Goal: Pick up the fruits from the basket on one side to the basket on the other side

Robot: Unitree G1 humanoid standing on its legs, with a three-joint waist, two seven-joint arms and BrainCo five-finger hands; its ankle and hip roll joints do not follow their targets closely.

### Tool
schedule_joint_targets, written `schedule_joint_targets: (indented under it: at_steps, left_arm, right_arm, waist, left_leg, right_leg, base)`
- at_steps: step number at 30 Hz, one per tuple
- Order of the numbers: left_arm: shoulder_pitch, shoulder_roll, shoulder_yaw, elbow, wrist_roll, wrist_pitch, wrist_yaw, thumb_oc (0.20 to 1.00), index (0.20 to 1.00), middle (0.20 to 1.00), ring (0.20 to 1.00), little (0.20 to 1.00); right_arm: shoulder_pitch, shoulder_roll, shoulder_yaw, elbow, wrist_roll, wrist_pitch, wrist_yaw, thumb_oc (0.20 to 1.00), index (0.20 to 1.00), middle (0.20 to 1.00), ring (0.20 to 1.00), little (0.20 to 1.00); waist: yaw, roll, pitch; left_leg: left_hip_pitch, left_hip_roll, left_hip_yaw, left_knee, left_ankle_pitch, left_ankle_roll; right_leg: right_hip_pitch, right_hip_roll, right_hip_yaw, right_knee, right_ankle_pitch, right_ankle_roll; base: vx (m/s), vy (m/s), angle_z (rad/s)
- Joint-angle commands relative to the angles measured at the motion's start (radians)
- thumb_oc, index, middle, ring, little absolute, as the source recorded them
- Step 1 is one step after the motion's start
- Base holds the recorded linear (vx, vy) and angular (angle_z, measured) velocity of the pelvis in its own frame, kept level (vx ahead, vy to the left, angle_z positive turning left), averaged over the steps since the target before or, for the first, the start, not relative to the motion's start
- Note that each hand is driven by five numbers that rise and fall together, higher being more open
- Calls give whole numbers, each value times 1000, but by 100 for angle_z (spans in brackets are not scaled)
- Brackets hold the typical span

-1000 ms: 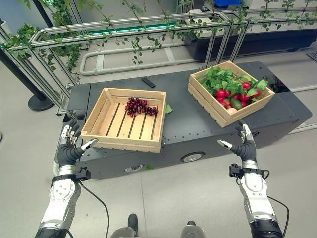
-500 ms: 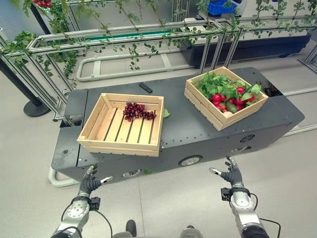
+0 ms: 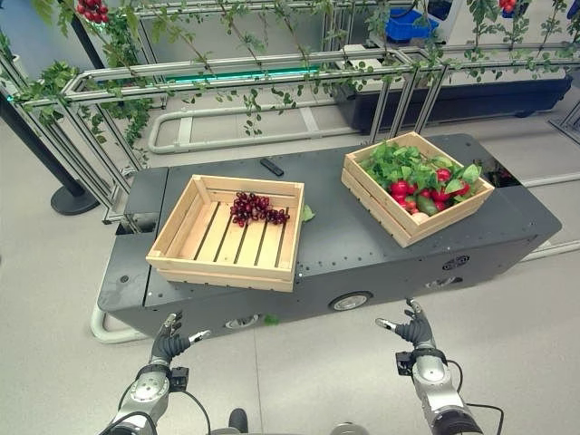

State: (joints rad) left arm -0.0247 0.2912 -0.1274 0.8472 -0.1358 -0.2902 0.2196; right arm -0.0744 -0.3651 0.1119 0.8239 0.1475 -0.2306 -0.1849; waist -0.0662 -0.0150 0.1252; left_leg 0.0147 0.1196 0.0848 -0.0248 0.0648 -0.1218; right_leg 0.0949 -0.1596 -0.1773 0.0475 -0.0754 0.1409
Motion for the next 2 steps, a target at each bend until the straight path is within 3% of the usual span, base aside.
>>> schedule_joint_targets:
  at_steps: [1, 2]
  left_arm:
    - [-60, 25, 8, -29, -13, -44, 20, 1000, 1000, 1000, 1000, 1000]
    - [-56, 27, 6, -39, -6, -46, 22, 1000, 1000, 1000, 1000, 1000]
  right_arm:
    - [-48, -12, -23, -60, -2, -40, -25, 1000, 1000, 1000, 1000, 1000]
    - [-45, -12, -27, -65, 0, -41, -27, 1000, 1000, 1000, 1000, 1000]
  waist:
    - [-2, -18, -1]
    - [-2, -18, -3]
  left_leg:
    - [5, -2, 45, 75, -98, 31]
    - [6, -3, 45, 74, -97, 31]
  right_leg:
    - [-87, -8, 10, 71, 1, 11]
    - [-84, -8, 8, 70, 2, 11]
  base:
    - [0, 0, 0]
    - [0, 0, 0]
